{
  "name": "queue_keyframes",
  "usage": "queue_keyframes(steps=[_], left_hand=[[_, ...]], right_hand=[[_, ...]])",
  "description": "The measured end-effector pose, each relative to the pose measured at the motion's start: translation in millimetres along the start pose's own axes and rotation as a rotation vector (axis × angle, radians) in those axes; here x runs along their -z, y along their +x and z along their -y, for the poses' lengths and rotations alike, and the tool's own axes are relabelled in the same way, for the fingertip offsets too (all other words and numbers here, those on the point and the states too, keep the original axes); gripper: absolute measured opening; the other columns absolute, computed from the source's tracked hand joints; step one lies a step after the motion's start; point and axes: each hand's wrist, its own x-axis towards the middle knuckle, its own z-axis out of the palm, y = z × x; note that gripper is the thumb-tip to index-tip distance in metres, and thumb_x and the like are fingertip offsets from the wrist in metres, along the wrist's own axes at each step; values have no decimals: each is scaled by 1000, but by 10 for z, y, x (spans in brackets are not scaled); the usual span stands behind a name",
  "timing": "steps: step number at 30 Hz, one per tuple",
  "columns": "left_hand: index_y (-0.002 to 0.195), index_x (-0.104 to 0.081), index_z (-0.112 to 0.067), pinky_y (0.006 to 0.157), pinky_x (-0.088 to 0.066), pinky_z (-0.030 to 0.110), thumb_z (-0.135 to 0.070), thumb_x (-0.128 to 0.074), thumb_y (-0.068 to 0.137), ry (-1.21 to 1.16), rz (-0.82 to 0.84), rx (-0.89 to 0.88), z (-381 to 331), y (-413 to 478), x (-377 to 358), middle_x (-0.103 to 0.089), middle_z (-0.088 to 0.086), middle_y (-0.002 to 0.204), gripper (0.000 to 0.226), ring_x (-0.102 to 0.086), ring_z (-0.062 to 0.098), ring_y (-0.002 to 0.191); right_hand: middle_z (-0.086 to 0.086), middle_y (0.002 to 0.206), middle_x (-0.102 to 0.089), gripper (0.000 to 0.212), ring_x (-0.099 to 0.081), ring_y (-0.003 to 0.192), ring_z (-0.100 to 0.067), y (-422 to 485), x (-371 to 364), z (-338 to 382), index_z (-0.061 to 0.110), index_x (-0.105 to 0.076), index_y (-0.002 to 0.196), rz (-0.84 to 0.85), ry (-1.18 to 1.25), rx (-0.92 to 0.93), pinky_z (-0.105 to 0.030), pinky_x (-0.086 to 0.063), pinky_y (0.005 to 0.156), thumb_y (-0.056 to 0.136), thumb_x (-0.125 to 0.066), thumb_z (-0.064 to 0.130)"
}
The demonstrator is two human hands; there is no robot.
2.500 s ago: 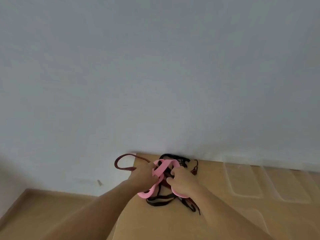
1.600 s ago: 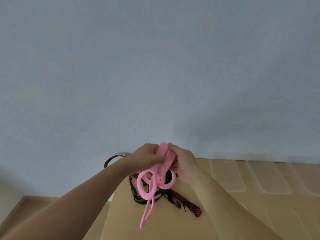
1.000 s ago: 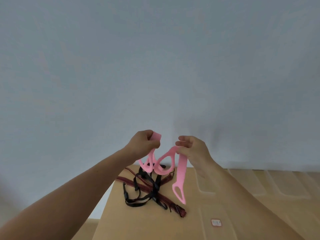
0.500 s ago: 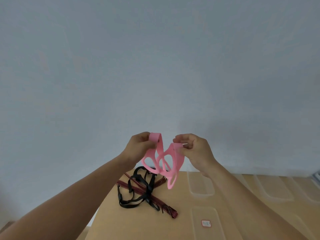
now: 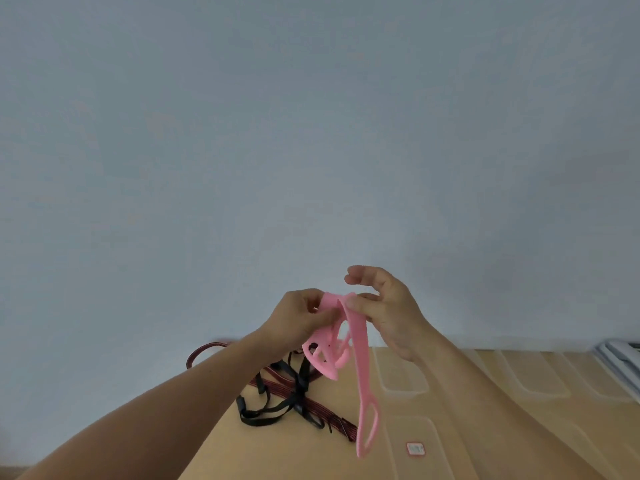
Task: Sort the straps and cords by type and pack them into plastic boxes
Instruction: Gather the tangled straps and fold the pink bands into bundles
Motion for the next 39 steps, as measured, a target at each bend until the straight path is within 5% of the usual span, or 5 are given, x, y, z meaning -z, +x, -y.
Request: queue_keyframes(steps=[11,19,30,33,39], left_hand=[[81,-70,-22,50,-46,12,-17,-65,87,140,-239,-98,-111,206,228,-69,-8,75,9,-58,-4,55],[86,-74,-15,63,-54,22,-22,-76,83,-114,-65,-82,-135,74,413,-74,1,81,8,-70,14,72],[87,-74,0,84,-54,40,-30,-62,96,-140,52,-76,-174,-44,433,-73,11,95,33,-66,22,83],[89,-78,-8,83,-52,20,-24,-62,96,-187,107,-106,-201,-58,491,-72,-7,116,24,-67,7,105],[93,-75,1,95,-53,33,1,-57,93,-424,165,-140,-296,-7,525,-72,6,117,18,-66,20,113]], right_hand=[[6,83,-75,6,-66,71,-2,-213,-370,-149,18,-72,90,25,-152,-147,-11,-47,61,88,-70,13],[31,130,-50,19,-48,114,17,-145,-403,177,41,-75,85,-132,-314,100,-13,-41,89,85,-74,22],[-5,94,-75,20,-72,90,-23,-173,-505,160,26,-75,90,-256,45,84,-34,-58,81,93,-63,10],[-1,93,-75,21,-74,86,-24,-207,-443,115,25,-75,91,-430,52,102,-33,-60,71,91,-65,7],[3,100,-70,28,-68,87,-14,-179,-354,104,42,-68,89,-713,-197,154,-29,-54,73,91,-67,14]])
